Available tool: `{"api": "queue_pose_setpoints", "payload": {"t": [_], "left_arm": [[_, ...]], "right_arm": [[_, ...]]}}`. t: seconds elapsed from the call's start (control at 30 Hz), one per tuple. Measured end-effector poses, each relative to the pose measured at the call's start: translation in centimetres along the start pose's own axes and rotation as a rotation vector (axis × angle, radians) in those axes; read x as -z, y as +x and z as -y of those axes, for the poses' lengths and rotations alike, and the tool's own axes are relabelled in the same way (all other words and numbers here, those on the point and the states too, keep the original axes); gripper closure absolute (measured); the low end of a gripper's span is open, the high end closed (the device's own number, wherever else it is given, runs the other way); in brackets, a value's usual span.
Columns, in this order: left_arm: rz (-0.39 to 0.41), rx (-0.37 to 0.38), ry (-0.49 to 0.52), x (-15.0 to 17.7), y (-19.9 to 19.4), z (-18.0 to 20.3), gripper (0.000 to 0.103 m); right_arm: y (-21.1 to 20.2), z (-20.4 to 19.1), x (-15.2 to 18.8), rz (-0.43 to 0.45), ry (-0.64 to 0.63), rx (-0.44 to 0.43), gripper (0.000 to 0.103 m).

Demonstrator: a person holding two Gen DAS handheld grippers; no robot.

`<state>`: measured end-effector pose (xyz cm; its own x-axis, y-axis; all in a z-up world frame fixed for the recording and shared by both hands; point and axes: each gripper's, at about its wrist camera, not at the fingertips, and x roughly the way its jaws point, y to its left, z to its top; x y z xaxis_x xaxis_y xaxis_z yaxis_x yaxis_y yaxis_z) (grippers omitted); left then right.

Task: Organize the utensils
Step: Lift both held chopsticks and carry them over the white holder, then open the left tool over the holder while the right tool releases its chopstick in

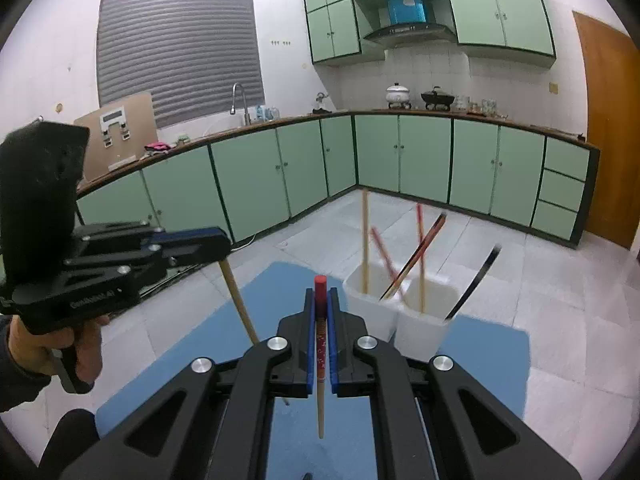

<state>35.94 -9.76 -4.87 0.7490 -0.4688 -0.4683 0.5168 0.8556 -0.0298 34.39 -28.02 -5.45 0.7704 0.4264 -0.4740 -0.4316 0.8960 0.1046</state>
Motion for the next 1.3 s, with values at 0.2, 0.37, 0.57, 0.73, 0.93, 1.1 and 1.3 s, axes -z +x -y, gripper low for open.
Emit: {"api": "queue_pose_setpoints", "payload": {"t": [0.2, 0.37, 0.57, 0.73, 0.93, 1.1, 1.3], "left_arm": [[0.079, -0.007, 0.007, -6.7, 0.1, -0.9, 0.097], [0.126, -0.025, -0.002, -11.6, 1.2, -1.7, 0.097], [0.141, -0.044, 0.009, -13.1, 4.1, -1.9, 0.097], [0.118, -0.038, -0.009, -11.6, 7.4, -2.6, 0.097], [0.072, -0.031, -0.022, -8.8, 11.0, -3.3, 0.097], [0.035, -0.036, -0.048, -6.5, 12.8, -4.2, 0.096], [0.037, -0.078, -0.035, -4.3, 11.7, -3.9, 0.060]], "right_arm": [[-0.6, 2.6, -7.1, 0.078, 0.017, 0.034, 0.098], [-0.1, 3.8, -11.4, 0.116, -0.002, 0.082, 0.098], [2.5, 5.8, -11.6, 0.110, -0.014, 0.148, 0.097], [5.1, 6.3, -9.2, 0.065, -0.027, 0.157, 0.097], [7.4, 6.5, -7.0, 0.020, -0.039, 0.162, 0.097], [7.8, 6.9, -5.5, 0.001, -0.020, 0.173, 0.093], [5.6, 7.2, -4.8, 0.045, 0.010, 0.152, 0.078]]}}
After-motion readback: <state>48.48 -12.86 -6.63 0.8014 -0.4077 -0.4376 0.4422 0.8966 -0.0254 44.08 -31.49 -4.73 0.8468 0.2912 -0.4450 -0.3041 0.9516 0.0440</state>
